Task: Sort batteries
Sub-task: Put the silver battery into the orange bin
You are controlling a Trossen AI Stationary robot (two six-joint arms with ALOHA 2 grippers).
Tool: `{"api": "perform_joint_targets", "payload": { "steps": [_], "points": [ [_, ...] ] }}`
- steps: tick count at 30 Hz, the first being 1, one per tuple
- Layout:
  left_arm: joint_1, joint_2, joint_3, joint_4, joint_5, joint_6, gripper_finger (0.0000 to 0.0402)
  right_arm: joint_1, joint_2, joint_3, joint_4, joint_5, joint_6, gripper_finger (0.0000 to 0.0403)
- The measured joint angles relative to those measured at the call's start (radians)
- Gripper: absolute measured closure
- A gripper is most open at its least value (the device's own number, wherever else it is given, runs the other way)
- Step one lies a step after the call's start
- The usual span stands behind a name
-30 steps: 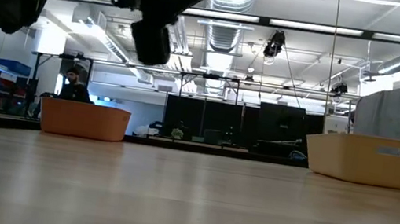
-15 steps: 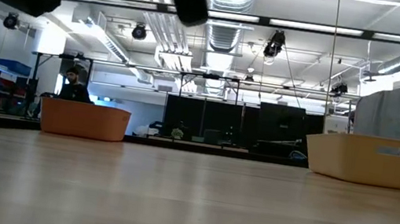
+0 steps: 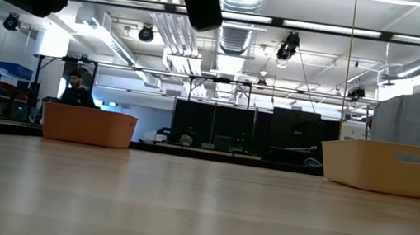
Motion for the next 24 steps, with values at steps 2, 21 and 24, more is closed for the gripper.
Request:
{"api": "perform_joint_targets", "payload": {
  "steps": [2, 21, 24],
  "points": [
    [0.0, 0.0, 0.0, -0.003, -0.005, 0.0, 0.0322, -0.002, 0.0, 0.0, 0.004, 0.0, 0.0, 0.0186],
    [0.076, -0.387, -0.342, -0.315, -0.145, -0.066, 0.0372, -0.007, -0.003, 0.368, -0.343, 0.057, 0.009, 0.0068],
    [0.146, -0.531, -0.367, -0.68, -0.115, -0.183, 0.0372, -0.007, -0.004, 0.439, -0.395, 0.078, 0.008, 0.0077]
  ]
}}
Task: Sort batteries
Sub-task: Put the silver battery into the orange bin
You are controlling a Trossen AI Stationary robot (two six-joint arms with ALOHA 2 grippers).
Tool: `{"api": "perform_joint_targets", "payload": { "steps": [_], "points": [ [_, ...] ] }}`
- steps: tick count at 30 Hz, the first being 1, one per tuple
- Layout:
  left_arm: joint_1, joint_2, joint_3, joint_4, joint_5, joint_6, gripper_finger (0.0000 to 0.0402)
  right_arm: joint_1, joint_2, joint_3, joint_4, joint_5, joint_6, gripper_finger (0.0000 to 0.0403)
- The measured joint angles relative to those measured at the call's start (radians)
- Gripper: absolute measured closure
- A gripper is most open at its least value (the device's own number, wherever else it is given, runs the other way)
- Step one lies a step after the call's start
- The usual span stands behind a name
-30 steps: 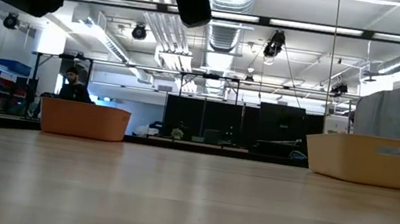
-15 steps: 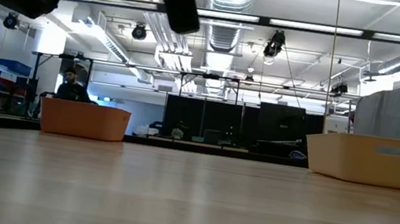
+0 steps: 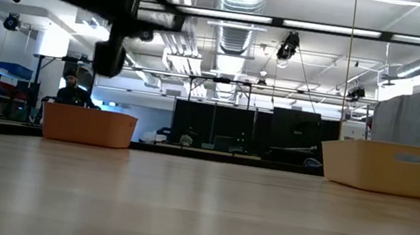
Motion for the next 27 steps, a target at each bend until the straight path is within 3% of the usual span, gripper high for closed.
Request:
{"api": "perform_joint_targets", "payload": {
  "steps": [5, 7, 10, 17, 22, 27],
  "points": [
    [0.191, -0.189, 0.044, -0.725, 0.217, -0.125, 0.0372, 0.0, -0.001, 0.037, -0.025, 0.003, -0.085, 0.0094],
    [0.292, -0.231, 0.091, -0.999, 0.302, -0.103, 0.0372, -0.007, -0.001, 0.04, -0.025, 0.004, -0.123, 0.0102],
    [0.444, -0.256, 0.178, -1.247, 0.41, 0.03, 0.0372, -0.015, -0.001, 0.051, -0.035, 0.04, -0.169, 0.0112],
    [0.848, -0.227, 0.419, -1.525, 0.612, 0.411, 0.0372, -0.02, -0.005, 0.134, -0.091, 0.214, -0.413, 0.0136],
    [1.094, -0.13, 0.583, -1.687, 0.62, 0.581, 0.0372, -0.032, -0.056, 0.168, -0.134, 0.264, -0.472, 0.0153],
    [1.187, 0.008, 0.641, -1.707, 0.596, 0.659, 0.0372, -0.079, -0.118, 0.166, -0.209, 0.265, -0.399, 0.0167]
  ]
}}
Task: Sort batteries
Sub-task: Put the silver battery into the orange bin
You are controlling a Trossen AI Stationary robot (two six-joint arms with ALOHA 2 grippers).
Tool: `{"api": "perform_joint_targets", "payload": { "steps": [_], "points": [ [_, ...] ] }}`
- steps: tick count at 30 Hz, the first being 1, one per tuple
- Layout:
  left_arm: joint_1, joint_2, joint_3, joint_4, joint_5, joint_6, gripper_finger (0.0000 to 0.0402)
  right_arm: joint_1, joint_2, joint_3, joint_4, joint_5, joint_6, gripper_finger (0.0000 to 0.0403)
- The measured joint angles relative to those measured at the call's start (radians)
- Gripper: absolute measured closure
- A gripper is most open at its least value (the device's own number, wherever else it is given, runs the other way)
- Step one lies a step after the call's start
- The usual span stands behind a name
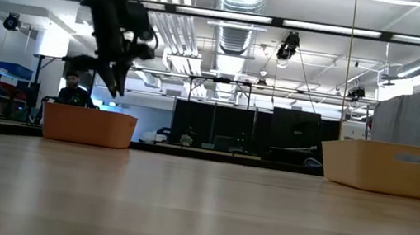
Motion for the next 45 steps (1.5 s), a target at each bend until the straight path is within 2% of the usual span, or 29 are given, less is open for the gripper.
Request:
{"api": "perform_joint_targets", "payload": {
  "steps": [6, 11, 20, 26, 35, 45],
  "points": [
    [0.088, 0.185, 0.056, 0.0, -0.031, 0.024, 0.0361, -0.066, -0.046, -0.002, -0.142, 0.0, 0.101, 0.0177],
    [0.154, 0.299, 0.111, -0.017, -0.031, 0.07, 0.0363, -0.103, -0.071, -0.027, -0.139, -0.001, 0.109, 0.0179],
    [0.212, 0.422, 0.172, -0.034, -0.053, 0.097, 0.0363, -0.144, -0.14, -0.144, -0.139, -0.002, 0.06, 0.0179],
    [0.213, 0.475, 0.163, -0.044, -0.057, 0.093, 0.0362, -0.191, -0.199, -0.218, -0.131, -0.002, 0.041, 0.0175],
    [0.213, 0.49, 0.17, -0.026, -0.057, 0.085, 0.0354, -0.249, -0.254, -0.294, -0.098, -0.002, 0.052, 0.0184],
    [0.21, 0.481, 0.169, -0.072, -0.066, 0.117, 0.0265, -0.249, -0.238, -0.304, -0.06, -0.009, 0.094, 0.0182]
  ]
}}
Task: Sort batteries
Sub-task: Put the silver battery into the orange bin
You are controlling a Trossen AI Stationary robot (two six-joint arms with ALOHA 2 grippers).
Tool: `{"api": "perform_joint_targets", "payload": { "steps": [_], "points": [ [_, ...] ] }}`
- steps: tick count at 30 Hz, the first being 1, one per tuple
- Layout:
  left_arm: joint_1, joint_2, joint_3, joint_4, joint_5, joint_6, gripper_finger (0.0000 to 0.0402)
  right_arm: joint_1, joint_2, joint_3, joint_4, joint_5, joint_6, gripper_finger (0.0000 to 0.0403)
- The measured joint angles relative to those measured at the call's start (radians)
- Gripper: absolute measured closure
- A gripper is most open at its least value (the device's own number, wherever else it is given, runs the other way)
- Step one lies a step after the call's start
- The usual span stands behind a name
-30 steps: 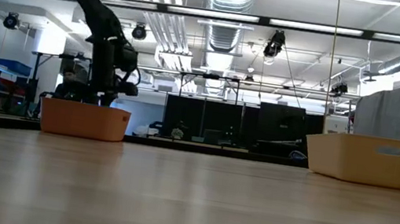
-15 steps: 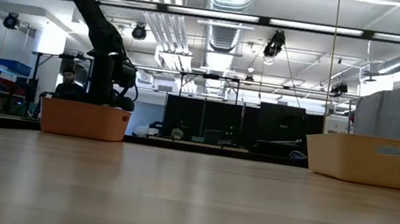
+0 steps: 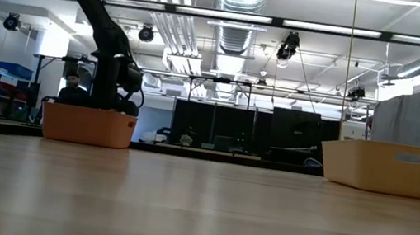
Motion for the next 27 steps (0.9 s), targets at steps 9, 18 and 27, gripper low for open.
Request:
{"api": "perform_joint_targets", "payload": {
  "steps": [9, 18, 27],
  "points": [
    [-0.09, -0.22, -0.019, 0.01, -0.021, 0.057, 0.0219, 0.0, 0.063, -0.005, 0.116, -0.001, -0.039, 0.0184],
    [-0.383, -0.562, -0.071, 0.112, -0.036, 0.066, 0.0216, -0.001, 0.191, -0.006, 0.25, -0.126, -0.079, 0.0182],
    [-0.823, -0.821, -0.29, 0.337, -0.111, 0.03, 0.0216, 0.01, 0.334, -0.052, 0.106, -0.292, 0.137, 0.0183]
  ]
}}
